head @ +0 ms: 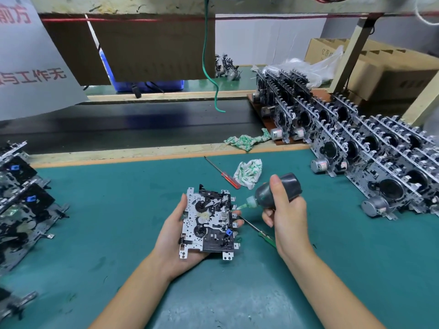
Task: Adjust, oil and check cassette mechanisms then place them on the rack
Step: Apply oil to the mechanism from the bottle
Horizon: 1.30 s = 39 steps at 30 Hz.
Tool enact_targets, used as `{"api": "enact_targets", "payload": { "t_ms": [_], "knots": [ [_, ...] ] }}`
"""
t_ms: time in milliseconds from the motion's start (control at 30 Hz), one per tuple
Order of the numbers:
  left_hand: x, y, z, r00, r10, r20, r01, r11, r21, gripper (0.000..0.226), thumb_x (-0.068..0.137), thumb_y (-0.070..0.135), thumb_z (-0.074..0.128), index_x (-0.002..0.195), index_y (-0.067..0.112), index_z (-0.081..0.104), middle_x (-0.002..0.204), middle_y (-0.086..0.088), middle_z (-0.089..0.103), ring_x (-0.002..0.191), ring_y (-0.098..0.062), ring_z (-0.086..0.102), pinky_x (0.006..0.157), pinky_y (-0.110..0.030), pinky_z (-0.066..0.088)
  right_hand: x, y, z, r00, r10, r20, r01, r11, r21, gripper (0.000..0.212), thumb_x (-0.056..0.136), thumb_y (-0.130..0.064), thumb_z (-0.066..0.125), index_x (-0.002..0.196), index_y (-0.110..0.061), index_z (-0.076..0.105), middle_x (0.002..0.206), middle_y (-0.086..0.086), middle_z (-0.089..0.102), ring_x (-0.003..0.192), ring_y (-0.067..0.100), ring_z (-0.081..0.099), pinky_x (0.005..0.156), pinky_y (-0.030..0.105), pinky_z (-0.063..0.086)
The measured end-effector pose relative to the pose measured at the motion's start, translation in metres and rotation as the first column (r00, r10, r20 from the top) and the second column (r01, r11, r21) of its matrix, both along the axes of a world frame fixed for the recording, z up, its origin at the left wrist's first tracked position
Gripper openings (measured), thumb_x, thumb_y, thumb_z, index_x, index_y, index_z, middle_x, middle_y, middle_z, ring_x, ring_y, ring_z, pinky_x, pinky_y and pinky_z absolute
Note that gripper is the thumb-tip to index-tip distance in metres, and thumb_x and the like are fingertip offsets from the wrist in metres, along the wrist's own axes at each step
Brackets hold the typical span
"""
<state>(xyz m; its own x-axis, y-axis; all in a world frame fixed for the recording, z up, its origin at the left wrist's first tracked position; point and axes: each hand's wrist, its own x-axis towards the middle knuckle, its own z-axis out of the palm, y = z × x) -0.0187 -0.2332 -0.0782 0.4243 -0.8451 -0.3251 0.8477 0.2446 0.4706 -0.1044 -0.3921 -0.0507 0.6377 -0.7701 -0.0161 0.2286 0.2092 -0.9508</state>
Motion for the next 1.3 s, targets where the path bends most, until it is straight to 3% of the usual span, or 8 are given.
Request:
{"api": "enact_targets", "payload": {
  "t_ms": [133, 300, 567, 767, 900, 1033, 1167, 1300],
  "knots": [
    [0.0, 0.0, 0.001, 1.0, 0.003, 0.003, -0.003, 1.0, 0.003, 0.069, 0.087, 0.056, 0.041, 0.119, -0.001, 0.063, 0.129, -0.03, 0.054, 0.115, -0.046, 0.056, 0.091, -0.055, 0.05, 0.0, 0.0, 0.0, 1.0, 0.015, -0.003, -0.015, 1.0, -0.024, 0.04, 0.068, -0.047, 0.063, 0.064, -0.011, 0.047, 0.046, -0.009, 0.04, 0.035, 0.006, 0.031, 0.032, 0.016, 0.024],
    [0.0, 0.0, 0.0, 1.0, 0.003, 0.002, -0.003, 1.0, 0.004, 0.069, 0.087, 0.056, 0.041, 0.119, -0.001, 0.063, 0.129, -0.03, 0.054, 0.115, -0.046, 0.056, 0.091, -0.055, 0.049, 0.0, -0.001, -0.002, 1.0, 0.025, -0.006, -0.025, 0.999, -0.022, 0.032, 0.086, -0.03, 0.062, 0.063, -0.012, 0.048, 0.048, -0.006, 0.04, 0.037, 0.008, 0.03, 0.033, 0.017, 0.024],
    [0.001, 0.0, -0.001, 1.0, 0.002, 0.003, -0.002, 1.0, 0.006, 0.071, 0.089, 0.057, 0.038, 0.12, -0.001, 0.063, 0.13, -0.029, 0.054, 0.115, -0.046, 0.056, 0.09, -0.054, 0.05, 0.001, 0.0, -0.003, 1.0, 0.024, -0.014, -0.025, 0.999, -0.022, 0.03, 0.086, -0.03, 0.063, 0.062, -0.015, 0.051, 0.05, -0.006, 0.041, 0.039, 0.008, 0.03, 0.033, 0.018, 0.024],
    [0.002, 0.0, -0.002, 1.0, -0.004, 0.007, 0.004, 1.0, -0.002, 0.07, 0.089, 0.057, 0.039, 0.121, -0.001, 0.062, 0.13, -0.028, 0.054, 0.116, -0.046, 0.055, 0.089, -0.053, 0.051, 0.0, -0.001, -0.003, 0.998, 0.057, 0.011, -0.057, 0.998, -0.039, 0.037, 0.066, -0.048, 0.065, 0.065, -0.013, 0.053, 0.051, -0.006, 0.045, 0.038, 0.008, 0.032, 0.033, 0.019, 0.027],
    [0.001, 0.001, -0.002, 1.0, -0.005, 0.025, 0.005, 1.0, 0.004, 0.071, 0.088, 0.058, 0.038, 0.121, 0.0, 0.062, 0.131, -0.028, 0.053, 0.117, -0.045, 0.055, 0.092, -0.053, 0.049, 0.0, 0.0, 0.0, 0.998, 0.069, 0.013, -0.068, 0.996, -0.057, 0.045, 0.058, -0.05, 0.07, 0.075, -0.01, 0.059, 0.058, -0.002, 0.06, 0.037, 0.012, 0.046, 0.037, 0.021, 0.04],
    [0.001, 0.001, -0.002, 0.999, 0.002, 0.039, -0.002, 1.0, 0.011, 0.082, 0.084, 0.066, 0.038, 0.127, -0.001, 0.057, 0.135, -0.029, 0.049, 0.122, -0.044, 0.051, 0.097, -0.053, 0.047, -0.002, -0.015, 0.002, 0.999, 0.023, 0.023, -0.021, 0.995, -0.099, 0.035, 0.063, -0.034, 0.077, 0.087, -0.016, 0.059, 0.075, -0.003, 0.069, 0.064, 0.013, 0.066, 0.055, 0.023, 0.052],
    [0.002, 0.003, -0.002, 0.999, 0.006, 0.032, -0.006, 1.0, 0.006, 0.094, 0.08, 0.075, 0.039, 0.129, -0.004, 0.054, 0.138, -0.029, 0.046, 0.126, -0.042, 0.048, 0.102, -0.052, 0.042, -0.005, -0.034, -0.004, 0.984, -0.029, -0.177, -0.033, 0.941, -0.338, 0.038, 0.071, -0.014, 0.08, 0.093, -0.026, 0.051, 0.092, 0.002, 0.068, 0.08, 0.01, 0.062, 0.075, 0.022, 0.047],
    [0.0, 0.002, 0.0, 0.997, -0.027, 0.072, 0.026, 1.0, 0.009, 0.093, 0.079, 0.074, 0.041, 0.13, -0.003, 0.053, 0.139, -0.029, 0.045, 0.128, -0.042, 0.046, 0.106, -0.051, 0.039, -0.004, -0.041, -0.009, 0.982, 0.045, -0.181, -0.115, 0.91, -0.398, 0.045, 0.072, 0.003, 0.076, 0.097, -0.03, 0.057, 0.099, -0.011, 0.066, 0.087, -0.005, 0.062, 0.079, 0.01, 0.047]
  ]
}}
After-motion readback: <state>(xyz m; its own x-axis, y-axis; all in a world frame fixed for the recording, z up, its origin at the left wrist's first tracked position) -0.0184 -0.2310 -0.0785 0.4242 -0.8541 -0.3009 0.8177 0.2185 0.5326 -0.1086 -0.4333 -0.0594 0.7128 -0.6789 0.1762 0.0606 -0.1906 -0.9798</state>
